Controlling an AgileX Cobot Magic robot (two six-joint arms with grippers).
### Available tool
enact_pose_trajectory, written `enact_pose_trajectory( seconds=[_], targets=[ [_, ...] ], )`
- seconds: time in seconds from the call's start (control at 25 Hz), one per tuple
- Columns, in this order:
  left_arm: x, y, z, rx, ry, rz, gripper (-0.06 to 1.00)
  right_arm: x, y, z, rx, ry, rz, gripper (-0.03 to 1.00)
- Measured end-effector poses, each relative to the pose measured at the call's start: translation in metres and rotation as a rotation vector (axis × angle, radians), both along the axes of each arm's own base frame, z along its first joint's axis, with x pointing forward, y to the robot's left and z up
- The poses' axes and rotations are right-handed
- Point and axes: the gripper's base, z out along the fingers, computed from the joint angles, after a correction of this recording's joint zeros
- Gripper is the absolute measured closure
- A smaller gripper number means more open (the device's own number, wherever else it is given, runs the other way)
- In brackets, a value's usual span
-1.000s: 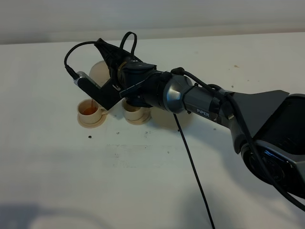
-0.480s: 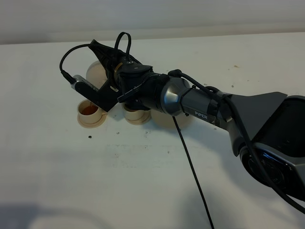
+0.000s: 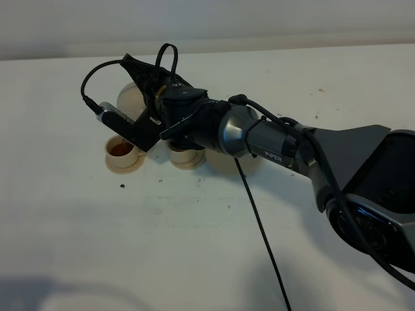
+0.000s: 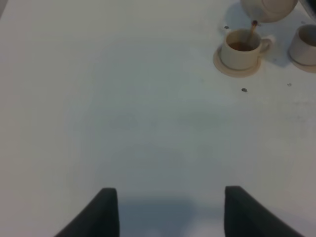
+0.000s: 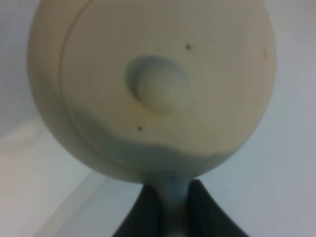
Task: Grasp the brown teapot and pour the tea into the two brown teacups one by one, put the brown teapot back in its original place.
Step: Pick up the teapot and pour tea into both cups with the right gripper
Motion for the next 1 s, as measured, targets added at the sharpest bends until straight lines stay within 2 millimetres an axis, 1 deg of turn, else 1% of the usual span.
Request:
enact_pose_trajectory(
  seconds=[1.0],
  targets=[
    [0.0,0.0,0.0,0.0,0.0,0.0,0.47,0.0011,0.0002,0.0021,-0.037,-0.041,0.024,0.85]
  ],
)
